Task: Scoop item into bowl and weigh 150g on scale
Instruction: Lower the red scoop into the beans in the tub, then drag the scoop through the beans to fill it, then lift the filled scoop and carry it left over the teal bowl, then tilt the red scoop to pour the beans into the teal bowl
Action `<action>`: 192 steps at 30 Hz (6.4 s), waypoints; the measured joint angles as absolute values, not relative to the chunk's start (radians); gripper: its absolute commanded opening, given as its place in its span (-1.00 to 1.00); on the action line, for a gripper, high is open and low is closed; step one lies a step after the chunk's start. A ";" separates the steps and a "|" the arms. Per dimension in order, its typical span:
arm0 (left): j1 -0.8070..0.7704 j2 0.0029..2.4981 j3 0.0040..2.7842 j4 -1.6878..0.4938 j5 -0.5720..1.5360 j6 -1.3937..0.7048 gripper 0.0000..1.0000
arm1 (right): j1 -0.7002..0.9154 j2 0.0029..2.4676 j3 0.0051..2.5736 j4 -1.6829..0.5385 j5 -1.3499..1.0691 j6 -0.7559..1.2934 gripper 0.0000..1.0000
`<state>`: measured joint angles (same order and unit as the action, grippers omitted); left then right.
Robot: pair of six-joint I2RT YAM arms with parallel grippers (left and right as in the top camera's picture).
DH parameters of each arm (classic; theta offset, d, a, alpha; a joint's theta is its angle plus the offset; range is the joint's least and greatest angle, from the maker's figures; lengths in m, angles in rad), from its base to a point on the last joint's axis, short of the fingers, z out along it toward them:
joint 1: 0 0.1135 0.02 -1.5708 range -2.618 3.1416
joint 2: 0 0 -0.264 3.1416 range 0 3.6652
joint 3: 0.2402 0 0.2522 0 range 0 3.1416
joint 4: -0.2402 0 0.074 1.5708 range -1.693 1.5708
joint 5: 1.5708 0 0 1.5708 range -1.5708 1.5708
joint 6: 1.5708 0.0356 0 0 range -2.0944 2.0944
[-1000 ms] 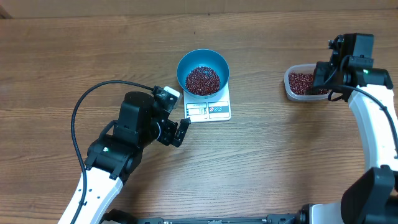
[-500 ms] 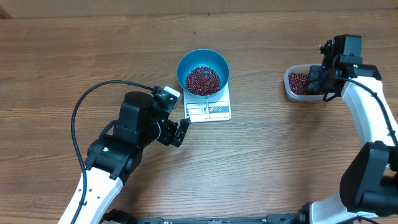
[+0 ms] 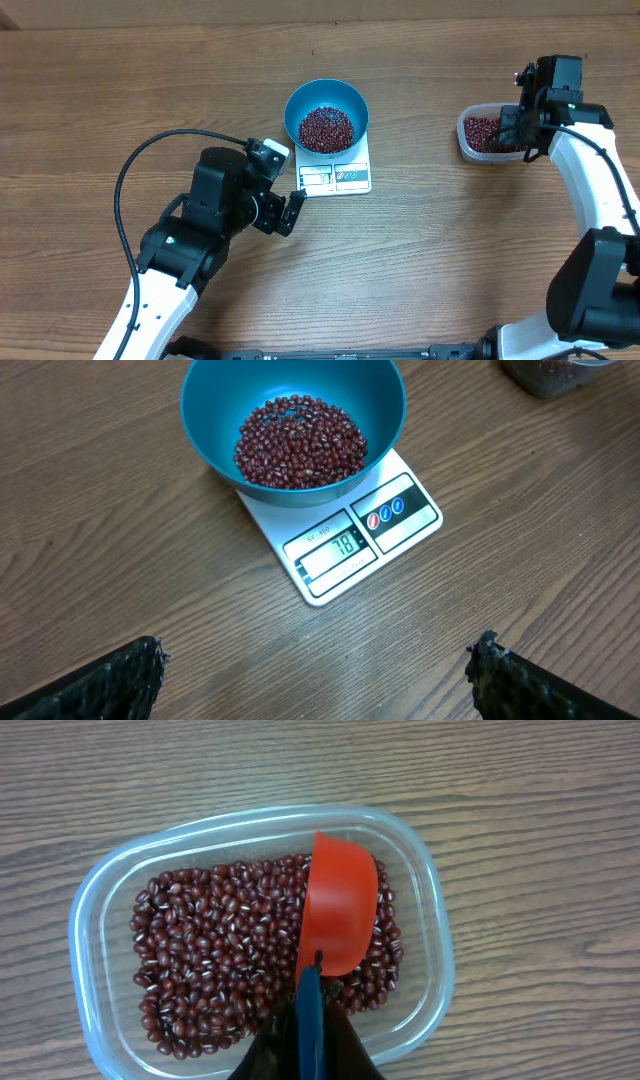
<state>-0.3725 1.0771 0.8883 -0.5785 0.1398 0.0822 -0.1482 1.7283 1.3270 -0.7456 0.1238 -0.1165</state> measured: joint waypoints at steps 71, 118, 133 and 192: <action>-0.373 1.077 0.888 -0.579 0.140 0.082 0.99 | -0.335 1.799 1.282 -0.752 -0.526 -0.263 -0.93; -0.373 1.077 0.889 -0.579 0.140 0.082 0.99 | -0.661 1.931 1.280 -0.812 -1.025 -0.316 -0.93; -0.373 1.077 0.888 -0.579 0.140 0.082 0.99 | -0.669 1.931 1.280 -0.823 -1.252 -0.342 -0.93; -0.373 1.077 0.888 -0.579 0.140 0.082 0.99 | 0.072 1.935 1.270 -0.254 -1.112 -0.331 -0.93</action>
